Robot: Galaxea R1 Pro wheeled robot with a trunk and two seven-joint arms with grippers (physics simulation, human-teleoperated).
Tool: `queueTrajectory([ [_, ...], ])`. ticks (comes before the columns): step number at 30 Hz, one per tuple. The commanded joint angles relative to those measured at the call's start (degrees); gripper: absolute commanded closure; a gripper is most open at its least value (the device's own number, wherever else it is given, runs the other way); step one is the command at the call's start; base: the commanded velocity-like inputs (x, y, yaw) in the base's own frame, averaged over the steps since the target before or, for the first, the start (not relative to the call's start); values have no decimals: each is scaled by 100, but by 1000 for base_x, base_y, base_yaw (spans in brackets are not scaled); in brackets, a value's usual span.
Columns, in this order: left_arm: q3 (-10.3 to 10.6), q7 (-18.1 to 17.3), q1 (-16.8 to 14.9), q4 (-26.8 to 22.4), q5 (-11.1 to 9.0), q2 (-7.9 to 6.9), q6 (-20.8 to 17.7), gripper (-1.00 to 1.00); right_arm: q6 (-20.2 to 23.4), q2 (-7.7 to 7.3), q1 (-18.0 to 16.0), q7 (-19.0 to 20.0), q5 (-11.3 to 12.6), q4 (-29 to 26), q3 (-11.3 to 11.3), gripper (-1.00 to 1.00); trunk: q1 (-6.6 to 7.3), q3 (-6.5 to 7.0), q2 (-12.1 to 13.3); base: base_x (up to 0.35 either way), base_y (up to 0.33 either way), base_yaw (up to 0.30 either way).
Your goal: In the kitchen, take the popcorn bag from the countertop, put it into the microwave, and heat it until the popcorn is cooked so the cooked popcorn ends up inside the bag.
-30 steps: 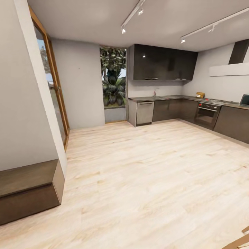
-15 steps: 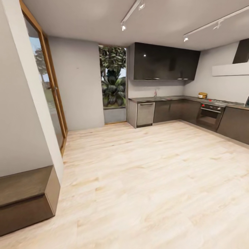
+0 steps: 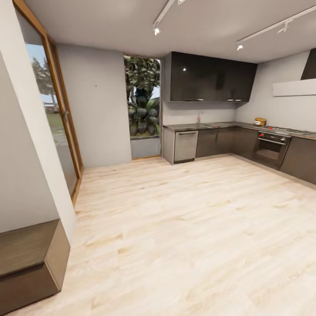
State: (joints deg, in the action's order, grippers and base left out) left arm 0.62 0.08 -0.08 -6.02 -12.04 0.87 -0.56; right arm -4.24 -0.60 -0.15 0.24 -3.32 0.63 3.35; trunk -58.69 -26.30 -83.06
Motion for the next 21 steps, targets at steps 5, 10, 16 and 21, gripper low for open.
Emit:
queueTrajectory([
  [5, 3, 1, -1, -4, -44, 0, -4, -100, -24, -1, -2, 3, -28, 7, 27, -100, -3, -4, -2, 322, 0, 0],
  [10, 0, 1, -1, -4, -44, 0, 16, -100, -24, -1, -1, 3, -28, 7, 25, -100, -3, -4, -2, 322, 0, -79],
  [16, 0, 1, -1, -7, -18, 0, 37, -100, -16, -1, -2, 3, -20, 7, 25, -100, -3, -4, -2, 241, 0, -230],
  [21, -14, 1, -1, -12, -26, 0, 38, -100, -15, -5, -3, 3, -19, 7, 25, -100, -3, -4, -2, 18, 0, -245],
])
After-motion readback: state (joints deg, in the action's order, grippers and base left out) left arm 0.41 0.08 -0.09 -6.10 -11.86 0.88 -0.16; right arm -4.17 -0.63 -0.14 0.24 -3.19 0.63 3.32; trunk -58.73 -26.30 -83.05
